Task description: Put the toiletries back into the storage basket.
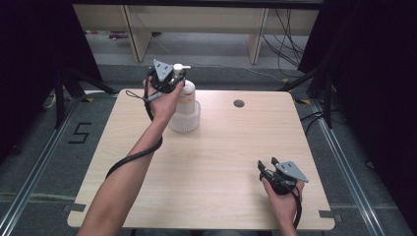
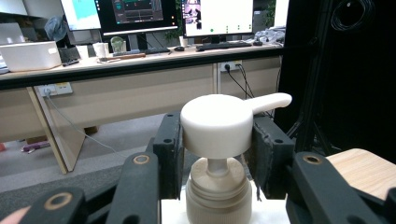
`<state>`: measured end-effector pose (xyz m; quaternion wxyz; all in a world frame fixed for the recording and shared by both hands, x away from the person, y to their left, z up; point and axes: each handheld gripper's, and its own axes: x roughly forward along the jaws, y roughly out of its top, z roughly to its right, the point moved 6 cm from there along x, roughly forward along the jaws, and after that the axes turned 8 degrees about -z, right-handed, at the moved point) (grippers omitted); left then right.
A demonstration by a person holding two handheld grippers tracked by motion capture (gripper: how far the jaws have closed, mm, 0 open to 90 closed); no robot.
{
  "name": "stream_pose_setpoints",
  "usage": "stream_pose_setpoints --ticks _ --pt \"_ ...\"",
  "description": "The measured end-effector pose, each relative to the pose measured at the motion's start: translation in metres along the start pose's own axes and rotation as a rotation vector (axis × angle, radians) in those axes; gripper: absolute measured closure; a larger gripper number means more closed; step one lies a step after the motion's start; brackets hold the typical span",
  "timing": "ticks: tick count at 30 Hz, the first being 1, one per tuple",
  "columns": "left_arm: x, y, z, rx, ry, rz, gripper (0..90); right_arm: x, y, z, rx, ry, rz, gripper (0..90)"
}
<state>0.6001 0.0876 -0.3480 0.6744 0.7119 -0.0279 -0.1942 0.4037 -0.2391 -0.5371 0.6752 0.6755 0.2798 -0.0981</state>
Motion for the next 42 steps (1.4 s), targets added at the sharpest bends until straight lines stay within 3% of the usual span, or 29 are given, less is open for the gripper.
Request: stream_pose_setpoints --ticks 7,8,9,15,16,17,23,24,26,28,29,30,39,40,41,42 --pt "0.002 -0.005 -0.001 -0.001 0.001 -0.010 58.9 0.000 0.000 0.000 0.001 0.000 0.000 44.6" --pt "0.003 -0.007 -0.001 -0.002 0.002 -0.016 58.9 0.000 0.001 0.003 -0.040 -0.008 0.005 44.6" --pt "0.003 -0.008 -0.001 -0.001 0.001 -0.019 58.9 0.000 0.000 0.000 -0.002 -0.001 -0.001 44.6" --pt "0.005 -0.012 -0.001 0.000 0.001 -0.029 58.9 0.000 0.000 -0.001 0.012 0.002 -0.004 44.6" --pt "0.006 -0.014 -0.001 -0.003 0.000 -0.032 58.9 0.000 0.001 0.003 -0.037 -0.005 0.003 44.6" --pt "0.006 -0.015 -0.001 -0.001 0.000 -0.037 58.8 -0.001 0.001 0.004 -0.043 -0.010 -0.010 44.6" --pt "0.008 -0.021 -0.001 -0.003 -0.002 -0.046 58.9 0.000 0.000 0.000 0.006 0.002 0.000 44.6" --pt "0.009 -0.022 -0.001 -0.004 -0.003 -0.046 58.9 0.000 0.001 0.003 -0.039 -0.006 0.005 44.6" --pt "0.009 -0.024 -0.001 -0.006 -0.005 -0.049 58.8 -0.001 0.001 0.004 -0.042 -0.012 0.006 44.6" --pt "0.010 -0.026 -0.002 -0.009 -0.007 -0.052 58.8 0.000 0.001 0.003 -0.042 -0.007 0.004 44.6" --pt "0.010 -0.026 -0.002 -0.008 -0.008 -0.050 58.8 -0.001 -0.001 -0.001 0.006 0.003 -0.013 44.6" --pt "0.010 -0.026 -0.002 -0.011 -0.010 -0.049 58.8 0.000 0.000 0.002 -0.027 0.012 -0.010 44.6" --pt "0.010 -0.027 -0.003 -0.008 -0.011 -0.045 58.7 0.000 0.000 0.002 -0.028 0.011 -0.011 44.6" --pt "0.010 -0.027 -0.004 -0.004 -0.012 -0.047 58.6 -0.001 0.000 0.000 -0.003 0.002 -0.012 44.6" --pt "0.010 -0.027 -0.004 -0.004 -0.012 -0.048 58.6 -0.001 0.001 0.002 -0.038 -0.005 -0.005 44.6" --pt "0.010 -0.027 -0.004 -0.003 -0.013 -0.048 58.5 -0.001 0.000 0.002 -0.040 -0.006 -0.015 44.6"
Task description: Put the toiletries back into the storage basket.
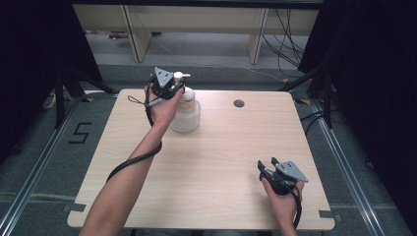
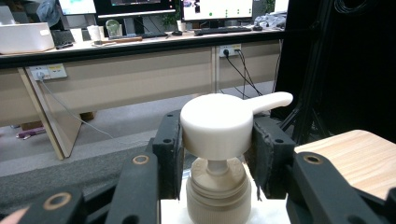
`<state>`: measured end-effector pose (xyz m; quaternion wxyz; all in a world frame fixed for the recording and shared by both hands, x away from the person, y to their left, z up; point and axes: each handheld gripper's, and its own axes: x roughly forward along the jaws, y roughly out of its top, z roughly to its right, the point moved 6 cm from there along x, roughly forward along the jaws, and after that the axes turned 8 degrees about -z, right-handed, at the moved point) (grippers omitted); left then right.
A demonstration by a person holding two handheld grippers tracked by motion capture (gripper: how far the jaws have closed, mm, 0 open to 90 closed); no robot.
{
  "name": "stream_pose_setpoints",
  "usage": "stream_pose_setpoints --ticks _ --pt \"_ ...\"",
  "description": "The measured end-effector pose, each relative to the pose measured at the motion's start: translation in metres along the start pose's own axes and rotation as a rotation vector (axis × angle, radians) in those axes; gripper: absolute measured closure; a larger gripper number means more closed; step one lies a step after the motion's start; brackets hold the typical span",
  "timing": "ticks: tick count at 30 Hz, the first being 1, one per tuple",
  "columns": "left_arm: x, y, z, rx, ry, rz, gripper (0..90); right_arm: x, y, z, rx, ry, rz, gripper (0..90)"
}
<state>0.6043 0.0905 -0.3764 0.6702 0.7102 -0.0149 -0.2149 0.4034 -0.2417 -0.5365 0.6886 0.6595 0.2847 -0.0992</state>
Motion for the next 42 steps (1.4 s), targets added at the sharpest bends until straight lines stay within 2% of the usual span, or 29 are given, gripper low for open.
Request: stream_pose_setpoints --ticks 6,8,11,13,14,15,16,17,20,23,24,33,34,42 --pt "0.000 0.000 -0.001 0.006 0.001 0.001 58.0 0.000 0.000 0.000 -0.001 0.002 0.001 44.5" --pt "-0.001 0.000 -0.001 0.009 0.005 0.001 57.4 0.000 0.000 -0.002 0.029 0.004 0.004 44.4" --pt "-0.002 0.001 -0.001 0.005 0.007 -0.002 52.9 0.001 0.000 -0.001 0.013 0.018 0.003 44.4" --pt "-0.002 0.001 -0.001 0.008 0.010 -0.003 49.4 0.001 0.000 -0.002 0.024 0.007 0.012 44.3" --pt "-0.002 0.001 -0.001 0.002 0.010 -0.003 48.0 0.001 0.000 -0.003 0.045 0.010 0.009 44.3" --pt "-0.003 0.001 -0.001 0.002 0.010 -0.004 46.7 0.001 0.000 -0.003 0.036 0.008 0.010 44.3" --pt "-0.003 0.001 -0.001 0.000 0.010 -0.005 45.5 0.001 0.000 -0.003 0.046 0.009 0.005 44.3" --pt "-0.003 0.001 -0.001 -0.001 0.009 -0.007 44.5 0.002 0.000 -0.001 0.018 0.015 0.016 44.3" --pt "-0.004 -0.001 -0.001 -0.010 0.005 -0.015 41.5 0.002 0.000 -0.001 0.015 0.027 0.013 44.3" --pt "-0.005 -0.002 -0.001 -0.007 -0.003 -0.024 39.8 0.001 0.000 -0.002 0.032 0.009 0.012 44.2" --pt "-0.006 -0.003 -0.001 -0.011 -0.008 -0.031 39.3 0.001 0.000 0.000 0.006 0.005 0.011 44.3" --pt "-0.017 -0.005 -0.004 -0.016 -0.017 -0.047 38.3 0.001 0.001 0.001 0.002 -0.003 0.016 44.2" --pt "-0.019 -0.006 -0.006 -0.019 -0.008 -0.045 38.3 0.001 0.001 0.001 0.002 -0.004 0.015 44.2" --pt "-0.030 -0.011 -0.009 -0.002 -0.016 -0.046 37.4 0.001 0.001 0.001 0.004 -0.005 0.014 44.2"
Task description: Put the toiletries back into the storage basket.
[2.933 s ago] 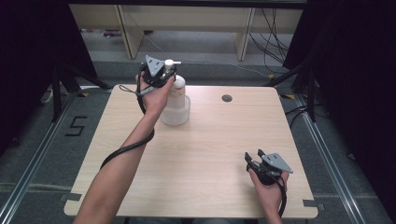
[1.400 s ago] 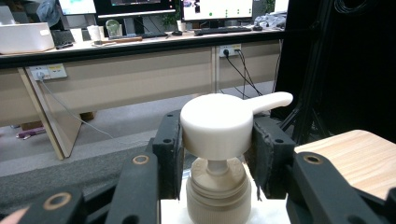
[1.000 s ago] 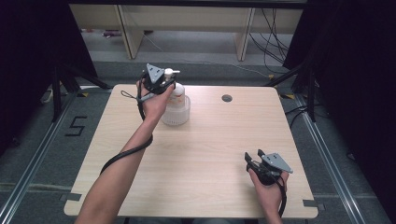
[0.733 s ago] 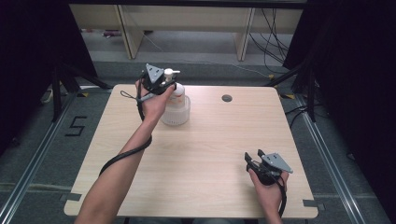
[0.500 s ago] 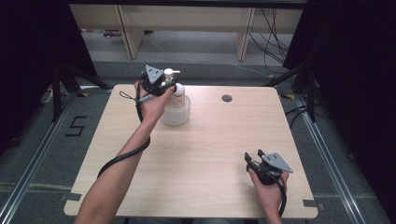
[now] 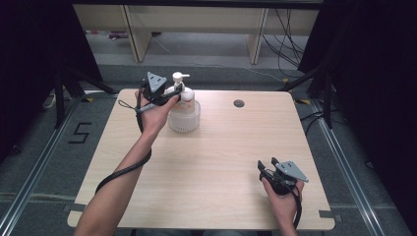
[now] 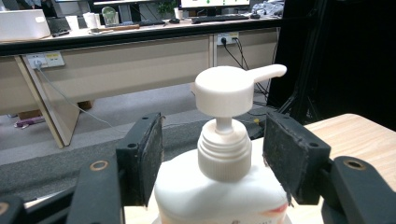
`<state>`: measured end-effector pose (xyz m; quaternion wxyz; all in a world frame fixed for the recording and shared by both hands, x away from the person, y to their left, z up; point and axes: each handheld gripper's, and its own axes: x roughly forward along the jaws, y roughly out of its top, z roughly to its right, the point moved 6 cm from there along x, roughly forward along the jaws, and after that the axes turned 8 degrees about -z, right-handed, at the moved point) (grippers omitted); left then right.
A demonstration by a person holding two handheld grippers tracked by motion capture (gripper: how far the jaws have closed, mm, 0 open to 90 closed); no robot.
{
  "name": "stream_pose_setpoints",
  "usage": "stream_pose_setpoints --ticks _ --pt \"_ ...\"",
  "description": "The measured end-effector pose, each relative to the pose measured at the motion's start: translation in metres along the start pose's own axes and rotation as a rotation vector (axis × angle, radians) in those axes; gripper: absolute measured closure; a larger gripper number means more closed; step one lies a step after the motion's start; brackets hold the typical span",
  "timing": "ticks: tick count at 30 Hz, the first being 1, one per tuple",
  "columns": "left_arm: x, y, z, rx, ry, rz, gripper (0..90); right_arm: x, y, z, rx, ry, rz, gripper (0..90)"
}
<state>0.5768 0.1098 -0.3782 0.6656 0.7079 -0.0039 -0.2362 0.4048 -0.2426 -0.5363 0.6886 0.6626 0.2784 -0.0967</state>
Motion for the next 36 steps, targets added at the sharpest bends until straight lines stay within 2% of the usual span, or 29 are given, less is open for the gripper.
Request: stream_pose_setpoints --ticks 6,8,10,12,15,17,18,19,20,22,23,24,25,26,29,30,31,33,34,35,36 --pt "-0.010 -0.004 0.001 0.008 -0.018 -0.002 37.1 0.000 0.000 0.000 0.000 0.000 0.001 44.2" --pt "-0.014 -0.006 0.001 0.011 -0.023 0.002 37.0 -0.001 -0.002 -0.004 0.052 0.012 -0.020 44.2" --pt "-0.018 -0.009 0.001 0.015 -0.029 -0.001 36.9 0.000 0.000 0.000 0.000 0.002 0.001 44.2" --pt "-0.022 -0.012 0.001 0.019 -0.038 -0.004 36.9 0.000 0.000 -0.001 0.011 0.011 -0.004 44.2" --pt "-0.028 -0.019 0.000 0.013 -0.054 -0.009 36.7 0.000 0.000 0.000 0.001 0.000 0.000 44.2" --pt "-0.032 -0.024 -0.002 0.020 -0.050 -0.010 36.7 0.000 0.000 0.000 0.000 -0.001 0.000 44.2" --pt "-0.034 -0.027 -0.002 0.019 -0.052 -0.011 36.7 -0.001 -0.001 -0.002 0.031 0.007 -0.010 44.2" --pt "-0.036 -0.030 -0.003 0.021 -0.053 -0.009 36.7 0.000 0.000 0.000 0.001 0.001 0.002 44.2" --pt "-0.038 -0.032 -0.004 0.023 -0.053 -0.010 36.7 0.000 0.000 -0.001 0.011 0.010 -0.004 44.2" --pt "-0.043 -0.039 -0.005 0.028 -0.057 -0.011 36.8 0.000 0.000 0.000 0.001 0.003 0.001 44.2" --pt "-0.045 -0.043 -0.005 0.031 -0.058 -0.011 36.8 -0.001 -0.001 -0.004 0.050 0.012 -0.017 44.2" --pt "-0.047 -0.047 -0.006 0.041 -0.058 -0.017 36.9 -0.001 -0.002 -0.004 0.056 0.011 -0.021 44.2" --pt "-0.049 -0.051 -0.007 0.042 -0.061 -0.018 36.9 -0.001 -0.002 -0.004 0.055 0.012 -0.020 44.2" --pt "-0.051 -0.055 -0.008 0.044 -0.060 -0.018 36.9 0.000 -0.001 -0.001 0.015 0.012 -0.012 44.2" --pt "-0.057 -0.069 -0.012 0.049 -0.057 -0.026 36.9 0.000 -0.001 -0.002 0.032 0.009 -0.010 44.2" --pt "-0.059 -0.074 -0.014 0.053 -0.056 -0.030 37.0 0.000 0.000 -0.001 0.011 0.008 -0.004 44.2" --pt "-0.059 -0.074 -0.014 0.053 -0.056 -0.030 37.0 0.000 0.000 -0.001 0.012 0.008 -0.005 44.2" --pt "-0.065 -0.088 -0.018 0.051 -0.053 -0.036 37.1 0.000 0.000 -0.001 0.012 0.006 -0.005 44.2" --pt "-0.066 -0.093 -0.020 0.048 -0.050 -0.037 37.2 -0.001 -0.002 -0.004 0.051 0.008 -0.019 44.2" --pt "-0.068 -0.097 -0.022 0.047 -0.046 -0.037 37.3 -0.001 -0.002 -0.003 0.050 0.008 -0.018 44.2" --pt "-0.070 -0.102 -0.024 0.045 -0.044 -0.041 37.3 0.000 0.000 -0.001 0.008 0.006 -0.004 44.2"
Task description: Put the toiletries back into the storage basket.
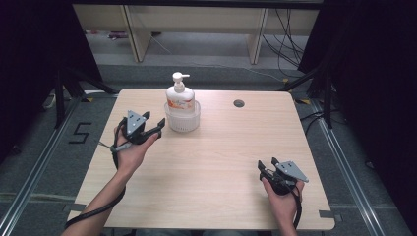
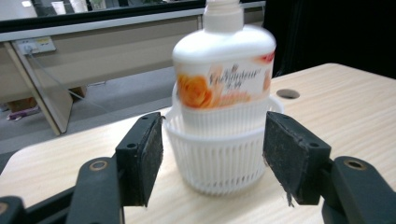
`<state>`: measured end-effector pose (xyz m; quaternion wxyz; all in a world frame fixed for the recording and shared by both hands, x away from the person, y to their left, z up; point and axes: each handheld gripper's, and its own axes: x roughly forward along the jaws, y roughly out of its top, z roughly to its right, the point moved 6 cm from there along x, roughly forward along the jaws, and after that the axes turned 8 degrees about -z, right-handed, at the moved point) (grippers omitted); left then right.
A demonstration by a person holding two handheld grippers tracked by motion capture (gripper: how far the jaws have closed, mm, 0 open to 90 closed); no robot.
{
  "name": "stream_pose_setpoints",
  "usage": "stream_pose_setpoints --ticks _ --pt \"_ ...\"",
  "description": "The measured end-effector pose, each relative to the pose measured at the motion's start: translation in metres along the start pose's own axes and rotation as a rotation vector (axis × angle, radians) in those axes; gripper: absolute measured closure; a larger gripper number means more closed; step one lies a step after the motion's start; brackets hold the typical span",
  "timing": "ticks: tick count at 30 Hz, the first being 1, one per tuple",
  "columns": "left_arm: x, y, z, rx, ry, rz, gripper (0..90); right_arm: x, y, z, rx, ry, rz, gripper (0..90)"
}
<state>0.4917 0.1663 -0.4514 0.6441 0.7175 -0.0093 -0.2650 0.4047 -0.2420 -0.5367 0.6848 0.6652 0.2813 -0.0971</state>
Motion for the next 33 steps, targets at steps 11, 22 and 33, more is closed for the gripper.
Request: stream_pose_setpoints --ticks 11,22,33 --pt "-0.012 -0.053 -0.004 0.001 -0.010 -0.025 37.3 0.000 0.000 -0.001 0.013 -0.001 0.001 44.3" --pt "-0.015 -0.098 -0.003 -0.018 -0.031 -0.056 37.0 0.000 0.000 -0.003 0.030 0.000 0.003 44.3" --pt "-0.016 -0.101 -0.002 0.002 -0.018 -0.039 37.1 0.000 0.000 0.001 -0.007 -0.006 0.004 44.2"
